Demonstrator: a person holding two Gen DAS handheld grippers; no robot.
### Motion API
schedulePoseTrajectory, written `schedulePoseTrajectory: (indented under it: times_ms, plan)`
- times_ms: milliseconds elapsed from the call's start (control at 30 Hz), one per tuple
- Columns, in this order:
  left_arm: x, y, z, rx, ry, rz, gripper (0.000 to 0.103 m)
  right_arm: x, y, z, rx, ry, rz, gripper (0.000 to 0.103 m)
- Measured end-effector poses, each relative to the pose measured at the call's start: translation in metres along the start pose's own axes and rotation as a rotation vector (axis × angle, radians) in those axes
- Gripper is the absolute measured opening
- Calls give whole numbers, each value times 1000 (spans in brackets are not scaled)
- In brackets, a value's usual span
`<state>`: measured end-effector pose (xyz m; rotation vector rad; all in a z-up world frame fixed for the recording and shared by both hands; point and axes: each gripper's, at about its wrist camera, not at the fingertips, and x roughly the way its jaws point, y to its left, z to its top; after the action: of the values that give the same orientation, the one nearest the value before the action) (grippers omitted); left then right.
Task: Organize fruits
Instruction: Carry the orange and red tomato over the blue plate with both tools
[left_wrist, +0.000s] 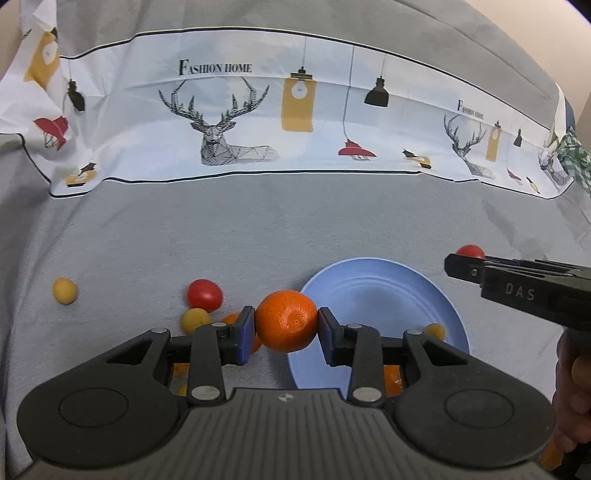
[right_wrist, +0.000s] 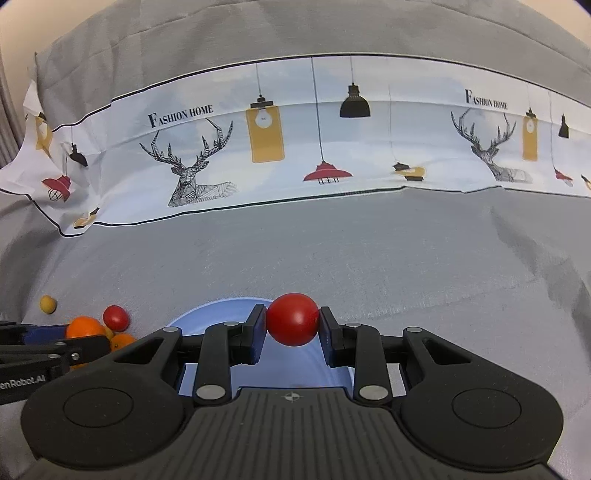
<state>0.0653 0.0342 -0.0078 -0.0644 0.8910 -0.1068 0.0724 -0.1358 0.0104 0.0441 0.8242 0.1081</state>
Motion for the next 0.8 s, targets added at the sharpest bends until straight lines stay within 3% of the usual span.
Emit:
schedulePoseTrajectory:
  times_ms: [800]
  plan:
    - [13, -15, 3, 1, -2, -53, 40, 7, -7, 1, -19, 7, -12, 31]
